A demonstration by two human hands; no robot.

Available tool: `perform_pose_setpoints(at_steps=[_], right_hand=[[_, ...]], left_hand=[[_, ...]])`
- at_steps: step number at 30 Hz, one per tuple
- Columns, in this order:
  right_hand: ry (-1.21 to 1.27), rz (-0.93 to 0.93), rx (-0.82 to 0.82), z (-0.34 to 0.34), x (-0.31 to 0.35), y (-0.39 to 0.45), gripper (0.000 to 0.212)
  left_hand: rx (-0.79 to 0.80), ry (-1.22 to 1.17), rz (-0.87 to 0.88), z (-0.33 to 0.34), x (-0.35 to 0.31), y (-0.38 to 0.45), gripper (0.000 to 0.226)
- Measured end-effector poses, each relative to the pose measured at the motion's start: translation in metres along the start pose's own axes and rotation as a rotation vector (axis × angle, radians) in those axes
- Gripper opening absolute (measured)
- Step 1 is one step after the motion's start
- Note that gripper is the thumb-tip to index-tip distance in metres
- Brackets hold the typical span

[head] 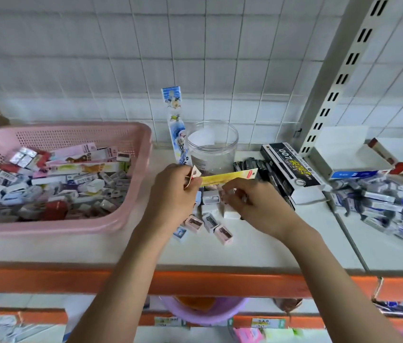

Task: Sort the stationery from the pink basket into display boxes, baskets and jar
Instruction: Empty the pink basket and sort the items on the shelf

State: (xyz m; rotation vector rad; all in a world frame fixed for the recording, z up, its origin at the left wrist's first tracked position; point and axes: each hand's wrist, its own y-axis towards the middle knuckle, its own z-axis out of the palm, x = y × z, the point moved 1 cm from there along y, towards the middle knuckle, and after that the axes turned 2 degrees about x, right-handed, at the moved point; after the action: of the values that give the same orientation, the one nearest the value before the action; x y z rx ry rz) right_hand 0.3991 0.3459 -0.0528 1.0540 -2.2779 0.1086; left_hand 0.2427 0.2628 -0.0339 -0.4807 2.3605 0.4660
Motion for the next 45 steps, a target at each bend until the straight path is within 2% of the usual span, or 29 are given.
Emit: perform_pose_setpoints(at_steps=[2, 5, 7, 9, 10, 12, 14, 18, 20, 22, 24, 28, 31, 35, 37, 40, 42, 45], right_hand=[[0.009, 0.020, -0.001, -0.001, 0.001, 0.001, 0.015], [-0.005, 0.057, -0.114, -0.004, 0.000, 0.001, 0.003], [-0.053, 0.079, -0.146, -0.006, 0.001, 0.002, 0.018], [-0.159, 0.133, -0.083, -0.009, 0.002, 0.006, 0.042], [-0.226, 0.160, -0.046, -0.010, 0.002, 0.008, 0.046], [-0.331, 0.164, 0.011, -0.009, 0.000, 0.013, 0.033], [-0.362, 0.163, -0.014, -0.010, 0.000, 0.013, 0.020], [-0.200, 0.155, -0.302, -0.022, -0.011, 0.008, 0.024], [-0.054, 0.134, -0.357, -0.031, -0.010, 0.005, 0.028], [0.113, 0.136, -0.367, -0.037, -0.004, 0.000, 0.031], [0.219, 0.158, -0.369, -0.039, 0.002, -0.004, 0.029], [0.167, 0.162, -0.379, -0.036, -0.002, -0.004, 0.013], [0.152, 0.159, -0.296, -0.031, -0.008, 0.000, 0.027], [0.097, 0.163, -0.307, -0.033, -0.001, 0.008, 0.029], [0.108, 0.192, -0.297, -0.036, 0.006, 0.014, 0.045], [0.162, 0.233, -0.274, -0.041, 0.014, 0.026, 0.050], [0.251, 0.244, -0.245, -0.042, 0.017, 0.034, 0.043], [0.344, 0.265, -0.329, -0.045, 0.017, 0.042, 0.030]], left_hand=[[-0.023, 0.023, 0.048, -0.002, -0.003, 0.000, 0.024], [-0.069, 0.088, 0.122, -0.005, -0.006, 0.000, 0.029], [-0.071, 0.021, 0.142, -0.005, -0.005, 0.001, 0.021], [-0.067, -0.067, 0.138, -0.008, -0.005, 0.002, 0.017], [-0.067, -0.075, 0.141, -0.009, -0.006, 0.002, 0.019], [-0.072, -0.050, 0.155, -0.013, -0.009, 0.001, 0.022], [-0.108, -0.013, 0.174, -0.019, -0.013, -0.001, 0.022], [-0.164, 0.000, 0.201, -0.025, -0.016, 0.001, 0.034], [-0.149, -0.022, 0.167, -0.025, -0.019, 0.003, 0.038], [-0.131, 0.040, 0.145, -0.023, -0.024, 0.005, 0.042], [-0.023, 0.121, 0.097, -0.019, -0.029, 0.008, 0.045], [0.230, 0.212, 0.058, -0.006, -0.026, 0.012, 0.044], [0.327, 0.258, 0.125, -0.002, -0.028, 0.006, 0.047], [0.363, 0.305, 0.254, -0.002, -0.032, -0.005, 0.051], [0.366, 0.319, 0.330, -0.003, -0.032, -0.009, 0.051], [0.394, 0.274, 0.379, 0.001, -0.027, -0.012, 0.050], [0.397, 0.204, 0.383, 0.004, -0.024, -0.012, 0.049], [0.260, 0.059, 0.297, 0.000, -0.023, -0.012, 0.044]])
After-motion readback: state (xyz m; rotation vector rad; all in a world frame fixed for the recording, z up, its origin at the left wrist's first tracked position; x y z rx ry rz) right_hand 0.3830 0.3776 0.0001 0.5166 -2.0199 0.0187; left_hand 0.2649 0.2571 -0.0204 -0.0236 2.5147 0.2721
